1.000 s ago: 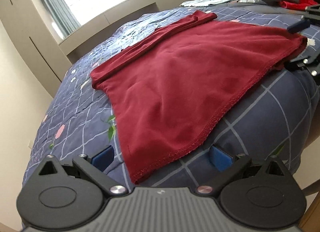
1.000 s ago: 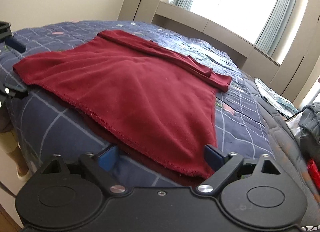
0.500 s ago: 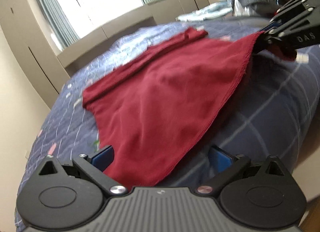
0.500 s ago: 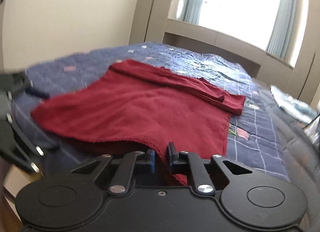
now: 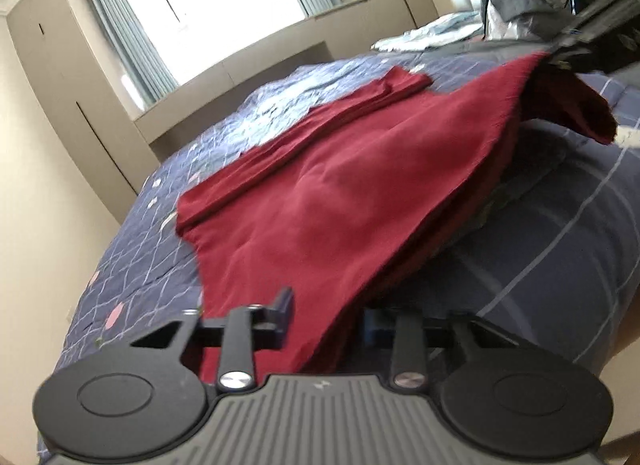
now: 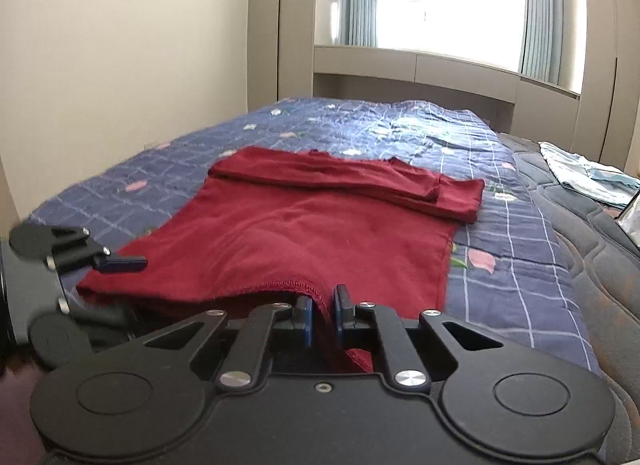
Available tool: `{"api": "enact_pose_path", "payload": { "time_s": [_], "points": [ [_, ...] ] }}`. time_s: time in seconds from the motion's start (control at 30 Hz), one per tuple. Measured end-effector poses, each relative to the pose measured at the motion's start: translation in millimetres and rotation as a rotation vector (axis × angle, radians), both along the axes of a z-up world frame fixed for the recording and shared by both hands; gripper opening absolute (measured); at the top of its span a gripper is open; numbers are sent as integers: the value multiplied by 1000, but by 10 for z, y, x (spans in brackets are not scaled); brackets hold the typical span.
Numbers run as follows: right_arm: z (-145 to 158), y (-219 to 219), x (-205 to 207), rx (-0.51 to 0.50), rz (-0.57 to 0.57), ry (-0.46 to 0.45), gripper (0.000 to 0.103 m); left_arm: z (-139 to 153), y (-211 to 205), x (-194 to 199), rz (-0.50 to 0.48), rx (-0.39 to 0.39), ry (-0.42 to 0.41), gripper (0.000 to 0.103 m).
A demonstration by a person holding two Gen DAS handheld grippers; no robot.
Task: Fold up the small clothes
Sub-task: 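Grasp the other corner with the left tool while the right tool holds its corner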
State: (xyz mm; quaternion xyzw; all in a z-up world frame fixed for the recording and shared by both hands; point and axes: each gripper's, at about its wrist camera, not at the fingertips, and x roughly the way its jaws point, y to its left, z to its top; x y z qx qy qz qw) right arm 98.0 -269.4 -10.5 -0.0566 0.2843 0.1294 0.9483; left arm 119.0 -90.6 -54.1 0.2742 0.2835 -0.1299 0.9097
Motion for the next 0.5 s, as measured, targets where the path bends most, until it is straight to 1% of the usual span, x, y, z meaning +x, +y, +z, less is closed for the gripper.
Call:
{"api": "enact_pose_path", "payload": {
  "time_s": [0.07, 0.13, 0.2, 0.23, 0.27, 0.3, 0.37, 0.4, 0.43, 0.47, 0.5],
  "points": [
    [-75, -23, -27, -5, 5, 24, 10, -25, 75, -2, 0, 43, -2, 34],
    [-159, -33, -53, -9, 13, 43, 10, -62, 171, -5, -2, 79, 8, 25],
    [-253, -13, -62, -22, 26, 62, 13, -80, 244, 1, 1, 92, 30, 12],
    [-304, 9, -69, -32, 27, 72, 16, -81, 275, -12, 3, 92, 39, 10],
    [-355, 33, -79, -41, 32, 82, 22, -72, 303, -15, 5, 92, 39, 5],
    [-398, 58, -94, -46, 38, 86, 25, -55, 318, -20, 7, 93, 33, 5],
    [-465, 143, -135, -67, 53, 83, 40, -19, 325, -22, 5, 98, 21, 5],
    [-481, 190, -160, -79, 63, 75, 44, 4, 324, -22, 5, 96, 16, 5],
    [-492, 246, -181, -89, 75, 61, 51, 25, 330, -25, 2, 93, 15, 5],
    [-492, 294, -201, -88, 91, 48, 55, 56, 327, -23, 0, 87, 17, 5],
    [-487, 344, -212, -80, 113, 36, 56, 86, 323, -18, 0, 81, 20, 4]
  ]
}}
